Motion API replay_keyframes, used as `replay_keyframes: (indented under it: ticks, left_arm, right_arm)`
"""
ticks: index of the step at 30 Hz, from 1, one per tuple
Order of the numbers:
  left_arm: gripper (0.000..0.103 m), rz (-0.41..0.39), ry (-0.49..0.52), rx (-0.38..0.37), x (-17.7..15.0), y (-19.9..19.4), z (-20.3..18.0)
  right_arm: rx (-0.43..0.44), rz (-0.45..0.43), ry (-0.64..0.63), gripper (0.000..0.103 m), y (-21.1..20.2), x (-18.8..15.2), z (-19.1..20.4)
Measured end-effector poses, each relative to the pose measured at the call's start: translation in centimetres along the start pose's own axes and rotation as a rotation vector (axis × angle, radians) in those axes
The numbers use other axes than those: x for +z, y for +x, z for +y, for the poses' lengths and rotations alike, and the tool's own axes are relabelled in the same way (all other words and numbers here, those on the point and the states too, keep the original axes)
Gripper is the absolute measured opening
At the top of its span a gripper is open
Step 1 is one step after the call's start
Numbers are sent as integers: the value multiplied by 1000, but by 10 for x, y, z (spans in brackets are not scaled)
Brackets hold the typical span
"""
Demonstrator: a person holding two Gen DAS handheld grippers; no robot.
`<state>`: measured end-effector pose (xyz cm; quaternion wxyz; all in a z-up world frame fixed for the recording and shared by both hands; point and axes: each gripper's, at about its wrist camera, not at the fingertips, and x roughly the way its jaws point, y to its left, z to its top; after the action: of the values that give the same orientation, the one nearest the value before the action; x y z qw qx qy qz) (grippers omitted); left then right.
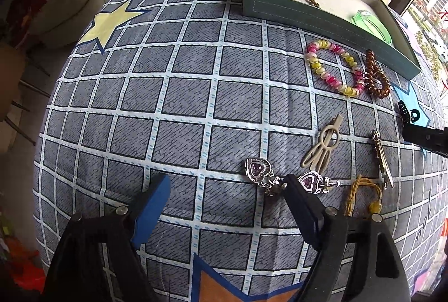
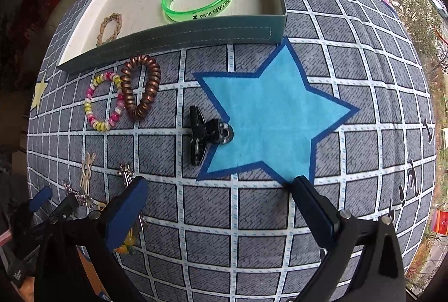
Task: Organize jewelry
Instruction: 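Grasp the silver heart pendant with the left tool while the right tool grasps the black claw clip, then carry the pendant and claw clip into the tray and open both tools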
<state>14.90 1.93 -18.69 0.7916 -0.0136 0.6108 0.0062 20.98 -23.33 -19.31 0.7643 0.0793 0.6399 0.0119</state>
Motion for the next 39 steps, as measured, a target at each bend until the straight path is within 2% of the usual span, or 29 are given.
replay_keyframes:
  ticks: [1,4,7,11,13,17,19,20,24,31,39]
  left_arm:
    - [84,-4,7,-9,1,-1,-3]
    - [75,-11,34,-19,6,-3,-15]
    - [70,-13,55,-25,10,-4,-22]
    - [69,-12,59,-28,12,-4,-25]
    - [57,-16,68,-33,14,-4,-24]
    - [46,-12,90,-40,14,-7,-32]
    - [31,-16,94,-47,14,-8,-35]
    - [30,-16,92,-56,14,-10,-39]
    - [30,-22,73,-84,11,-17,-35]
    - [30,-45,79,-119,19,-34,-26]
    - [30,-102,113,-159,37,-61,-32]
  right_arm:
    - [-8,-6,-1,97,1,4,1]
    - [-30,-20,-10,93,4,17,8]
    - [-47,-29,-39,84,5,26,15]
    - [-90,-36,-97,75,8,35,30]
    - [-118,-40,-118,66,12,40,44]
    - [-153,-48,-145,50,12,39,60]
    - [-150,-51,-152,34,10,37,59]
    - [-150,-54,-153,29,9,37,60]
    - [-135,-67,-143,26,5,35,56]
    - [19,-51,-63,26,-23,16,8]
    - [93,-69,-29,26,-54,8,-11]
